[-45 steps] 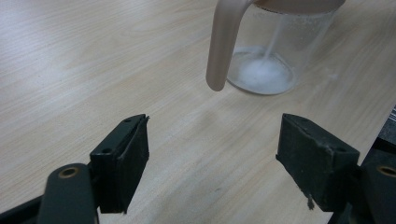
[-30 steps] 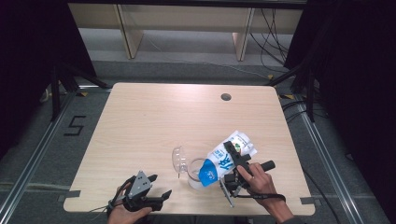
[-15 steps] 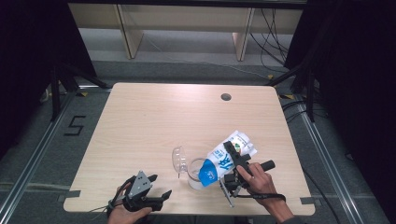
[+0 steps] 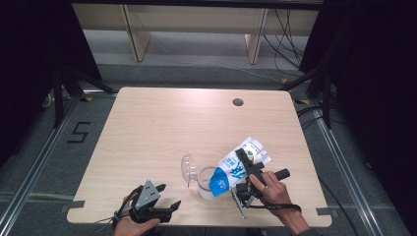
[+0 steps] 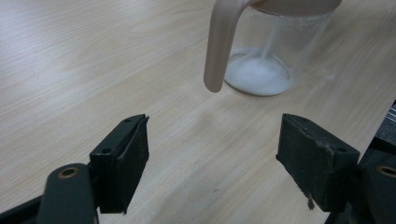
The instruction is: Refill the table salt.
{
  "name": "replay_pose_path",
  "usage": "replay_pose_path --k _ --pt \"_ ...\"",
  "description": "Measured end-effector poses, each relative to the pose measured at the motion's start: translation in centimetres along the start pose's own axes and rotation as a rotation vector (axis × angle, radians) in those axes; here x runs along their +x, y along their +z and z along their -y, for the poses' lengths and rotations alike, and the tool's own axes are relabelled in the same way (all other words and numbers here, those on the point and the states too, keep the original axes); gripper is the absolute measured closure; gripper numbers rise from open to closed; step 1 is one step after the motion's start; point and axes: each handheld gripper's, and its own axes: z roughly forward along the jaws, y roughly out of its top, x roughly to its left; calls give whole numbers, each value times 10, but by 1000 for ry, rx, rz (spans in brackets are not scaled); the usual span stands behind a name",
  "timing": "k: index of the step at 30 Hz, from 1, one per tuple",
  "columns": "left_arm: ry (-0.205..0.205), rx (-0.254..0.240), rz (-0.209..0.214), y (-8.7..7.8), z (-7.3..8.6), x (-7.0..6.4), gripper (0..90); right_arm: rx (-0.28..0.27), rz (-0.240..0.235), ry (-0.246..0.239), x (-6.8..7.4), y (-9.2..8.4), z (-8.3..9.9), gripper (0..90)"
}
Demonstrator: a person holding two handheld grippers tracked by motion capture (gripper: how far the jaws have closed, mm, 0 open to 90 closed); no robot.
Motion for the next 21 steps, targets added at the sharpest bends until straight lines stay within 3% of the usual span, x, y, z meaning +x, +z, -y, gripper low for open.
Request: replay_pose_path --k 1,2,13,15,17,21 --pt "-3 0 1 0 0 0 244 3 0 -1 0 0 0 526" --pt "-15 -3 0 0 0 -1 244 17 -13 41 3 -1 0 526" --pt "-18 -2 -1 1 0 -1 242 17 -9 40 4 -1 1 529" --pt "-25 -3 0 1 0 -1 242 11 -3 11 2 -1 1 529" --pt "-26 -4 -1 1 0 -1 241 29 -14 51 5 -2 0 532" --pt "-27 -5 -1 1 0 -1 241 6 7 -19 -1 -1 0 534"
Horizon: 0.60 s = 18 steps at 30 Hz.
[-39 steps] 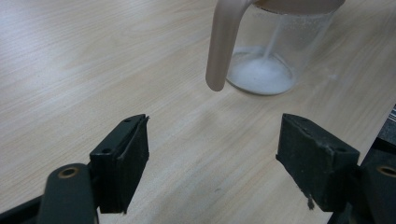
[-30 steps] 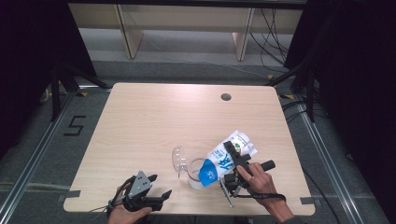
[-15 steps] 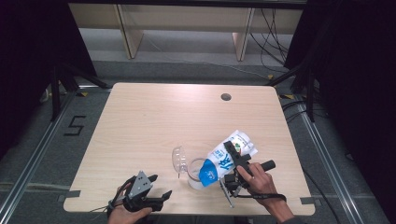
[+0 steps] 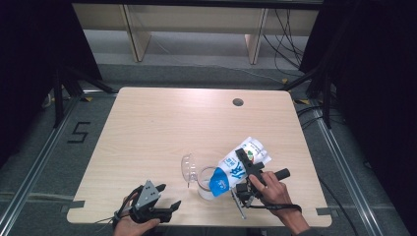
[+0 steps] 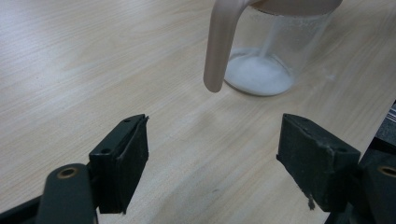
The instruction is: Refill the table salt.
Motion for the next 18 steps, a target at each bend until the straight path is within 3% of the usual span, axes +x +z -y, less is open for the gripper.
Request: replay_pose_path --k 2,6,11,13,14,15,18 --pt "1 8 -1 0 0 1 237 32 -20 62 4 -1 0 534" --pt "16 7 -4 0 0 1 237 28 -15 49 3 -1 0 534" --pt "4 8 -1 0 0 1 231 8 -10 28 2 0 0 538" --pt "23 3 1 0 -1 1 228 2 -4 29 2 1 0 541" --pt "16 1 0 0 -1 1 227 -8 4 0 0 1 0 541" --pt "2 3 -4 0 0 0 224 0 -6 27 2 1 0 541" --pt "10 2 -4 0 -1 1 218 -3 -5 14 2 1 0 542"
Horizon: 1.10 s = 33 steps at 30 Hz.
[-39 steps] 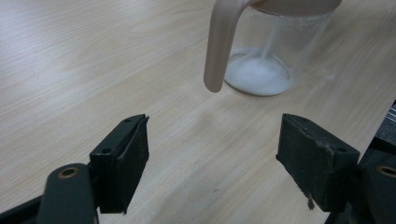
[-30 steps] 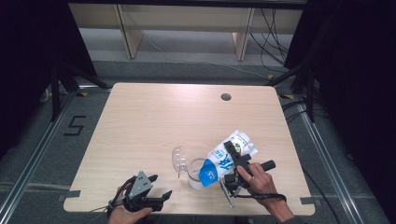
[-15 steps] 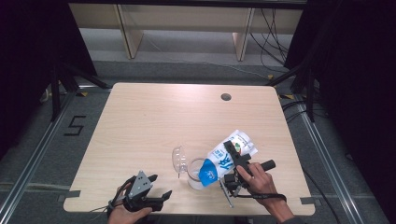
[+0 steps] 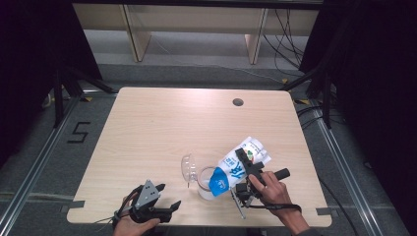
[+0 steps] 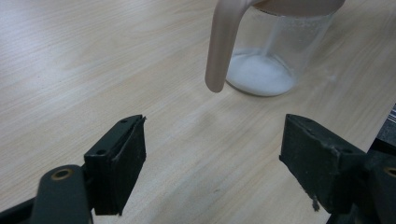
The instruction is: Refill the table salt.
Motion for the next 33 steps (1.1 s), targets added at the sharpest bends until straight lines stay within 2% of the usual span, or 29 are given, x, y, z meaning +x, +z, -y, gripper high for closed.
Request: replay_pose_path --k 3,5,6,7,10,11,12,15,17,18,19,20,21,23,24,26,27,28,29,30,31,32,33 --pt "4 1 0 0 0 0 213 -1 2 2 0 0 0 542" --pt "2 1 0 0 0 0 213 0 8 22 2 0 0 542" --pt "-2 0 -1 0 0 0 211 30 -4 41 3 -2 -1 542" --pt "0 0 0 0 0 0 212 15 1 3 1 -2 -1 543" --pt "-1 -1 -2 0 0 0 211 14 2 2 0 -1 -1 543" --pt "-4 -6 0 0 0 0 211 -1 15 -25 -2 0 -1 544" --pt "4 -2 0 0 0 1 211 -2 15 -25 -2 0 -1 544" --pt "-24 -9 -3 0 0 -1 210 -2 16 -26 -2 0 -1 546" --pt "-9 0 -7 0 0 0 211 13 4 -3 0 -1 -1 547" --pt "-15 -2 -3 0 0 0 211 13 5 -4 0 -1 -1 547" --pt "-14 -2 -3 0 0 0 210 25 1 35 3 -2 -1 547" --pt "-15 -2 -3 0 0 0 210 18 1 7 1 -2 -1 547" --pt "-5 7 -14 -1 0 0 211 14 3 -3 0 -2 -1 547" --pt "-10 1 -7 -1 0 0 210 -2 15 -29 -2 0 -1 549" --pt "-9 1 -7 -1 0 0 210 18 4 1 1 -1 -1 549" --pt "-14 -4 -3 -1 0 0 210 15 5 -8 0 -2 -2 550" --pt "-15 -1 -6 -1 0 -1 210 23 -3 15 3 -2 -2 551" --pt "-4 11 -17 -1 -1 0 210 33 -6 10 2 -2 -2 552" --pt "-22 -7 -2 0 0 -1 210 31 -6 8 2 -2 -2 553" --pt "-14 -4 -3 -1 0 0 210 31 -6 7 2 -2 -2 553" --pt "-14 -3 -3 -1 0 0 210 18 4 -7 1 -2 -2 553" --pt "-9 1 -6 -1 0 0 210 7 12 -46 -2 -2 -2 555" --pt "-11 1 -5 0 0 0 210 15 5 -16 0 -2 -2 557"
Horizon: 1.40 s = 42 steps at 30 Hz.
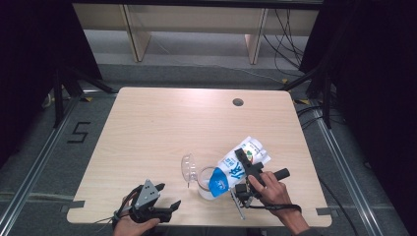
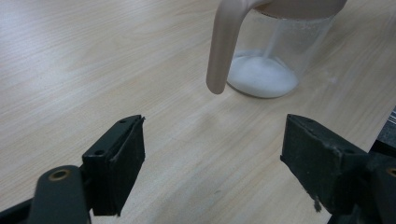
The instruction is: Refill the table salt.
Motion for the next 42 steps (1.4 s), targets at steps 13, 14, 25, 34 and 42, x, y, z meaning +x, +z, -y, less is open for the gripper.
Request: replay_pose_path --k 13,14,25,34,42 --pt "-2 0 -3 -1 0 0 210 -18 13 -25 -2 1 -1 563" --pt "5 -1 0 0 0 0 211 -7 10 -32 -2 0 -1 564" --pt "17 -3 2 0 -1 1 211 6 -2 2 1 -1 -1 570" --pt "1 -4 2 0 0 0 212 4 -1 -5 1 -1 -1 574" --pt "-4 -2 3 0 0 0 211 -10 4 -23 0 0 -1 579"
